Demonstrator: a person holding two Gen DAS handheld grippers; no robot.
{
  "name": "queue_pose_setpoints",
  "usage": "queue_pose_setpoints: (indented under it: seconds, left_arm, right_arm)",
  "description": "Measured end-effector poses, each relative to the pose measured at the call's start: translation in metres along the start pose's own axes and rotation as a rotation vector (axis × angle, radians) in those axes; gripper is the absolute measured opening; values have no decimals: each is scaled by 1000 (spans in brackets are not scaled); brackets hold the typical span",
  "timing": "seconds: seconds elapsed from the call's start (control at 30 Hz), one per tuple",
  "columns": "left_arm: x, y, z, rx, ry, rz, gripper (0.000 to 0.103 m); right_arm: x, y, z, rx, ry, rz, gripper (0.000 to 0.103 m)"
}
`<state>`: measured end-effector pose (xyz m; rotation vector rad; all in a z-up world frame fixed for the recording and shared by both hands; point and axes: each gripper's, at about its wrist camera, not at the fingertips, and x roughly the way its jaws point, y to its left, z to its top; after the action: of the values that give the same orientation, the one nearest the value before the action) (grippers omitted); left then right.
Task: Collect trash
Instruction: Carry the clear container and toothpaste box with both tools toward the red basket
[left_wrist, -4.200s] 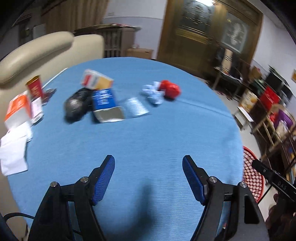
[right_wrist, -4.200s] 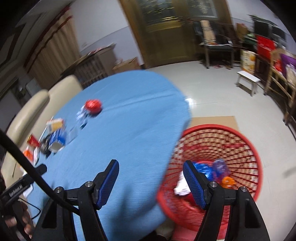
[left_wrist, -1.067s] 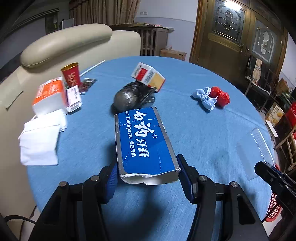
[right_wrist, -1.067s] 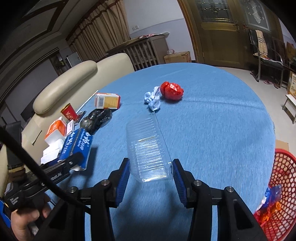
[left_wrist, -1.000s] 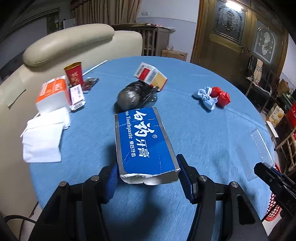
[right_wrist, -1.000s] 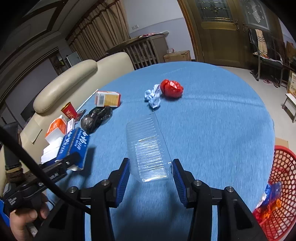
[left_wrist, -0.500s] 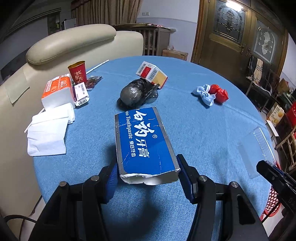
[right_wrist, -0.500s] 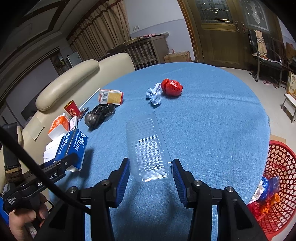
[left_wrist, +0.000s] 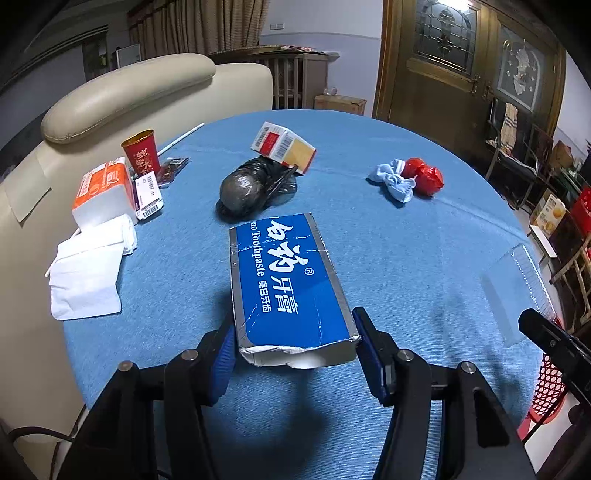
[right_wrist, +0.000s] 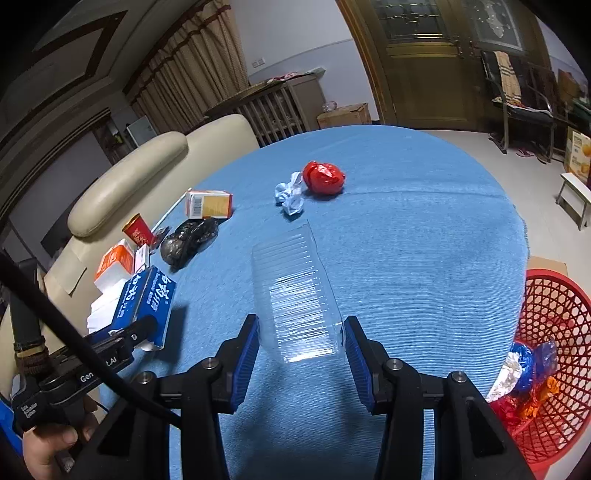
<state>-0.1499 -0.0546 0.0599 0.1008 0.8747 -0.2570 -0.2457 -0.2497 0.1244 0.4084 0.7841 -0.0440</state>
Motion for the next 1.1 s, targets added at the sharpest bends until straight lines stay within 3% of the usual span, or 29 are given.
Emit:
queue_pose_setpoints:
  seconds: [0.73, 1.1]
  left_arm:
    - [-11, -37, 8, 72, -15, -38, 61]
    - [-15, -71, 10, 135, -23, -79, 61]
  right_arm:
    - [-22, -24, -2, 42, -37, -29, 49]
    - [-45, -58, -1, 107, -80, -84, 49]
